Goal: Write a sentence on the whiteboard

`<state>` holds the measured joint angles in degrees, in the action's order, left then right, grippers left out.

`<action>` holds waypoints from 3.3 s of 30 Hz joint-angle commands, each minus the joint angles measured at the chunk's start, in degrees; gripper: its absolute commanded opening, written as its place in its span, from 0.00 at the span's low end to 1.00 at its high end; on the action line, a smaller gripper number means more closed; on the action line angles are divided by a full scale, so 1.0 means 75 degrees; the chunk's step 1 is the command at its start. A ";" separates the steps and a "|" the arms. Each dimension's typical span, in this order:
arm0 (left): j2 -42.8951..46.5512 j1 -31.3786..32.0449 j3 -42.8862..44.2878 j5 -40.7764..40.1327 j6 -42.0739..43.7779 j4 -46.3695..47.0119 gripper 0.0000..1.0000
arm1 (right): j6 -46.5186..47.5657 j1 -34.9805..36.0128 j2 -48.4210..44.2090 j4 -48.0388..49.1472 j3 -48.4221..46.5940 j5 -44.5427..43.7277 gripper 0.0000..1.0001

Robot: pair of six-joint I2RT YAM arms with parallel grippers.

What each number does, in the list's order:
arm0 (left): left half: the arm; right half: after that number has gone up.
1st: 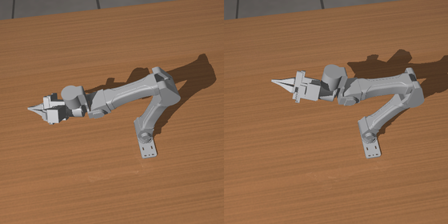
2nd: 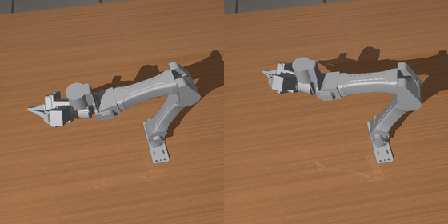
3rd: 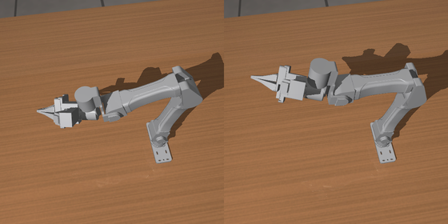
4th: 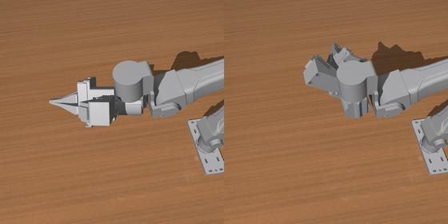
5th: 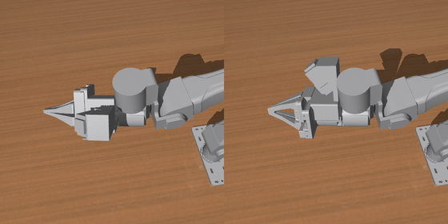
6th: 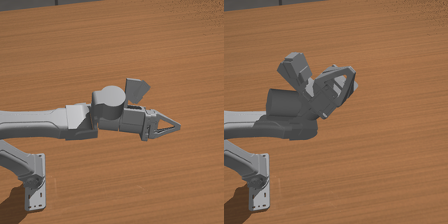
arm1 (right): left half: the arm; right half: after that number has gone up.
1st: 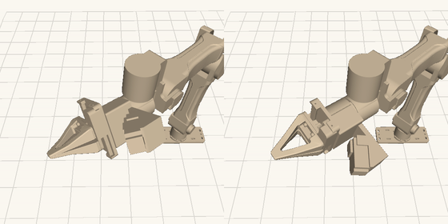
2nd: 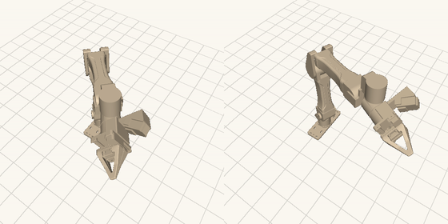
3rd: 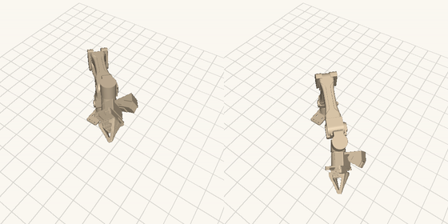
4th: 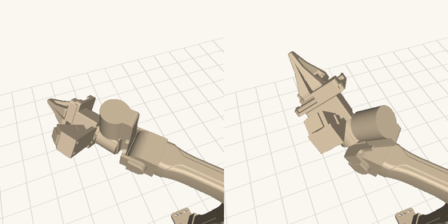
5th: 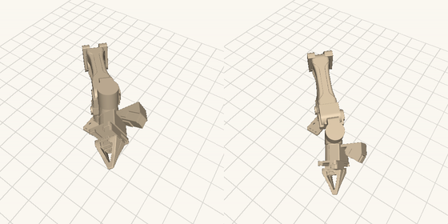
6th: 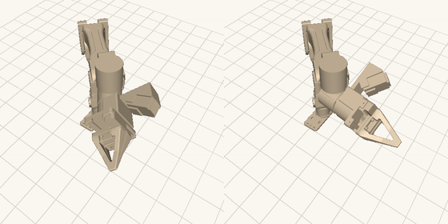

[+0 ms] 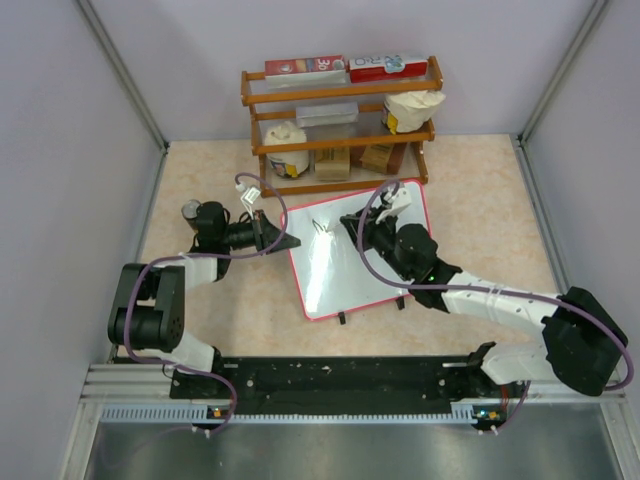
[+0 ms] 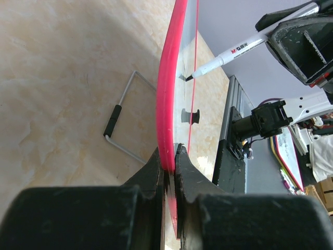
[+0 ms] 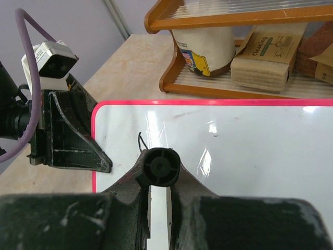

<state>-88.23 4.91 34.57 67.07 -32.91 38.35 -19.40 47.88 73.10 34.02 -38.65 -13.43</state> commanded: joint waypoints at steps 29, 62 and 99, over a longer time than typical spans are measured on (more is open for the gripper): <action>-0.0143 0.0096 0.0043 -0.0059 0.1329 0.0090 0.00 | 0.0055 -0.0079 0.0249 -0.0083 -0.0635 -0.0658 0.00; -0.0143 0.0096 0.0078 -0.0083 0.1422 -0.0027 0.00 | -0.0203 -0.0149 -0.0805 0.0128 -0.0084 -0.0635 0.00; -0.0178 0.0131 0.0114 -0.0083 0.1458 -0.0109 0.00 | -0.0414 -0.0208 -0.0102 -0.0200 -0.0038 -0.0166 0.00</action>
<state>-88.44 4.99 35.38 67.48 -31.99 36.82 -21.96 46.74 71.72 31.29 -39.22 -14.74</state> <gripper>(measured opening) 0.078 0.080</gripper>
